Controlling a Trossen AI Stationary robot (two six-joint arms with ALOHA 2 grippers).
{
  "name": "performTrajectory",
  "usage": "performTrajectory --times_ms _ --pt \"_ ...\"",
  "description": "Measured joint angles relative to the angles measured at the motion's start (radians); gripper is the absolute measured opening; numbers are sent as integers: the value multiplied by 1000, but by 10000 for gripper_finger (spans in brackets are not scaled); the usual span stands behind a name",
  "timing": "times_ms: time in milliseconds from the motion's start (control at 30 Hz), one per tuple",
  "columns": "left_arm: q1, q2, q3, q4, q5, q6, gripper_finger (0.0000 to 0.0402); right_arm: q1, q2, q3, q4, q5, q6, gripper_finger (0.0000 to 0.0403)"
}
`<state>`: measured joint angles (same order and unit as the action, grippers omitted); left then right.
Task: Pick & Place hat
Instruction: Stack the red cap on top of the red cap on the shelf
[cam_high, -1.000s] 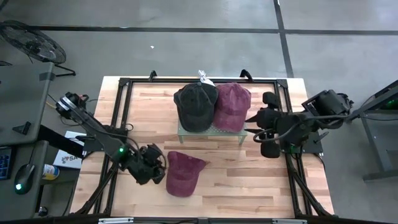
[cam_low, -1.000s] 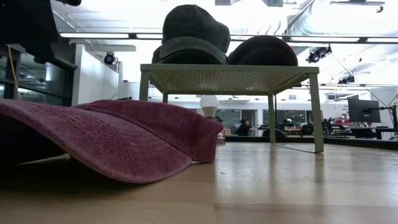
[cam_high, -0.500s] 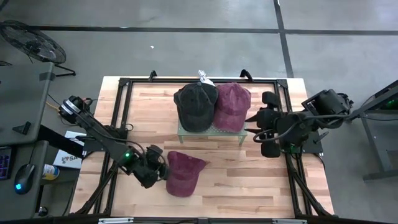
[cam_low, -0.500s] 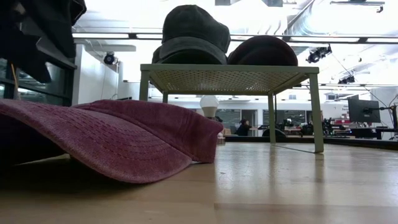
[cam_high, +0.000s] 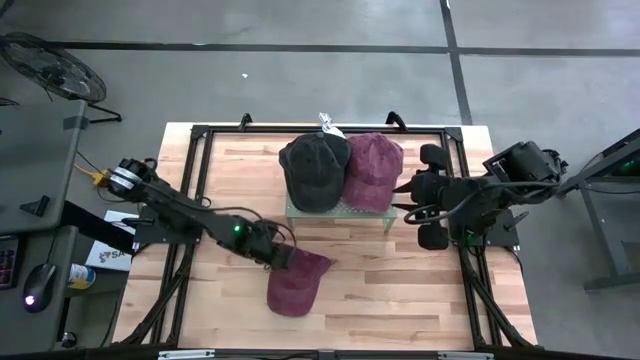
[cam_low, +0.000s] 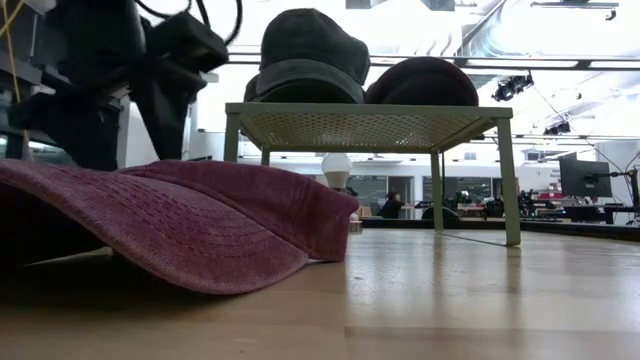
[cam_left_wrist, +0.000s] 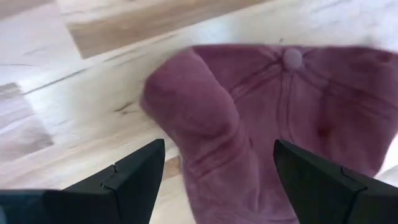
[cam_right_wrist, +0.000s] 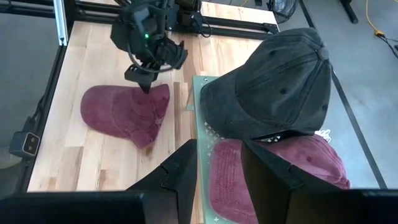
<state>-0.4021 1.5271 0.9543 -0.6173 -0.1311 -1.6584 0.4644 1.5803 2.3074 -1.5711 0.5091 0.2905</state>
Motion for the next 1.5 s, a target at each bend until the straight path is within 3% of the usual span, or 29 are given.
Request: performTrajectory --times_ms 600,733,1233,1500 --pt "29 85 0 91 98 57 287 0 1 0 0 6 6 119" --pt "29 86 -1 99 113 57 242 0 1 0 0 7 8 119" --pt "29 86 0 98 264 86 15 0 1 0 0 5 23 119" --pt "15 86 50 161 425 182 4 0 1 0 0 -10 17 119"
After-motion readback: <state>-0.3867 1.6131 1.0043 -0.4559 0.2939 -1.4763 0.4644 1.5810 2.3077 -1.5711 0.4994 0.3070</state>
